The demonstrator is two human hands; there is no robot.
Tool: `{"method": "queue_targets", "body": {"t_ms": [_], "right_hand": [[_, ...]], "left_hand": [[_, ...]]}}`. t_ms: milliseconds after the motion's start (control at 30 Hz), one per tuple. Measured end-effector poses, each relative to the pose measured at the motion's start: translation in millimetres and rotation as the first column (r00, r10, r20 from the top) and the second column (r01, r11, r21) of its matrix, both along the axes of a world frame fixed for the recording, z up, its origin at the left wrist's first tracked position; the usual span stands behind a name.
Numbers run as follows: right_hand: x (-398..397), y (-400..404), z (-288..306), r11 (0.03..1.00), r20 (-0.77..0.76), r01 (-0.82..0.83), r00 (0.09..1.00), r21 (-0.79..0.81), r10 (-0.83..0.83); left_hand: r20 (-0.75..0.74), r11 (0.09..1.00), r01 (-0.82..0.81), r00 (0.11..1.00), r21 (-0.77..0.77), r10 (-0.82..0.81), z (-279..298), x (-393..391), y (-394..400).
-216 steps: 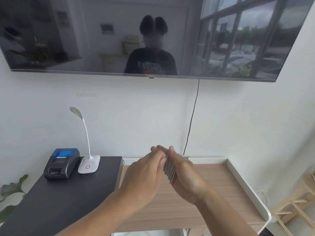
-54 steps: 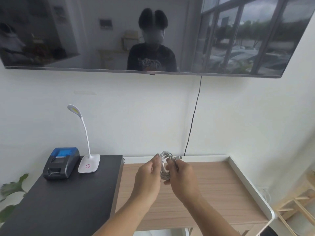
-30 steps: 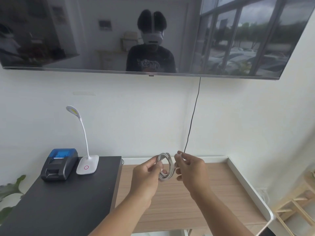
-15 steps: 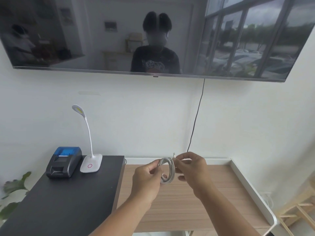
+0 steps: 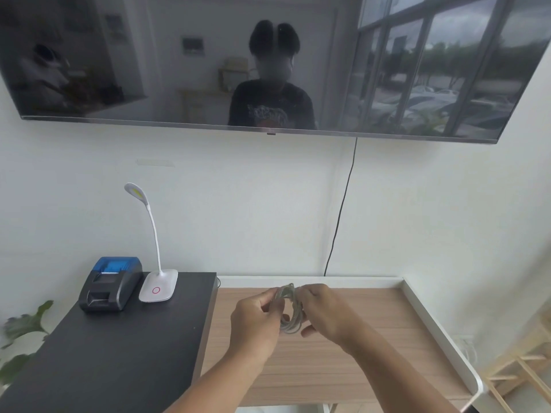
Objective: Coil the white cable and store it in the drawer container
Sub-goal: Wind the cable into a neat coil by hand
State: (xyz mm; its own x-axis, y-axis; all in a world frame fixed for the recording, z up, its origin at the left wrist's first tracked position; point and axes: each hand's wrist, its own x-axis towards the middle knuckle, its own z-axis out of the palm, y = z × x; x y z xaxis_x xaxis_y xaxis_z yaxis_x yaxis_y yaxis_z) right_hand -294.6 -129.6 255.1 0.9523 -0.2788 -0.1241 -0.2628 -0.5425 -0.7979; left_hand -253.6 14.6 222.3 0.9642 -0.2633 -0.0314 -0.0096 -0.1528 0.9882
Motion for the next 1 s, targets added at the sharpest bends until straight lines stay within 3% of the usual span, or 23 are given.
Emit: {"method": "queue_targets", "body": {"t_ms": [133, 300, 500, 800, 900, 1000], "right_hand": [[-1.0, -1.4, 2.7, 0.998, -0.055, -0.053, 0.997, 0.032, 0.054], [1.5, -1.7, 1.8, 0.994, -0.061, -0.074, 0.996, -0.084, 0.069], [-0.8, -3.0, 0.8, 0.993, 0.001, -0.063, 0.998, 0.102, 0.063], [-8.8, -10.4, 10.3, 0.901, -0.077, -0.219, 0.961, 0.375, 0.266], [-7.3, -6.9, 2.9, 0.938, 0.001, -0.277, 0.959, 0.211, 0.283], [-2.6, 1.8, -6.8, 0.996, 0.169, -0.087, 0.982, -0.024, 0.09]], "left_hand": [[0.038, 1.0, -0.006, 0.999, 0.014, 0.006, 5.1, -0.9, 3.2], [0.113, 0.998, -0.02, 0.993, 0.052, 0.014, 8.5, -3.3, 2.6], [0.031, 1.0, -0.03, 0.999, -0.003, 0.03, 2.5, -1.3, 3.3], [-0.024, 0.995, 0.039, 0.999, -0.089, -0.042, 9.4, -4.0, 5.4], [0.015, 1.0, 0.018, 1.0, -0.022, -0.017, 9.0, -5.3, 4.8], [0.054, 0.999, -0.038, 0.998, 0.024, 0.036, 14.3, -8.3, 4.3]]}}
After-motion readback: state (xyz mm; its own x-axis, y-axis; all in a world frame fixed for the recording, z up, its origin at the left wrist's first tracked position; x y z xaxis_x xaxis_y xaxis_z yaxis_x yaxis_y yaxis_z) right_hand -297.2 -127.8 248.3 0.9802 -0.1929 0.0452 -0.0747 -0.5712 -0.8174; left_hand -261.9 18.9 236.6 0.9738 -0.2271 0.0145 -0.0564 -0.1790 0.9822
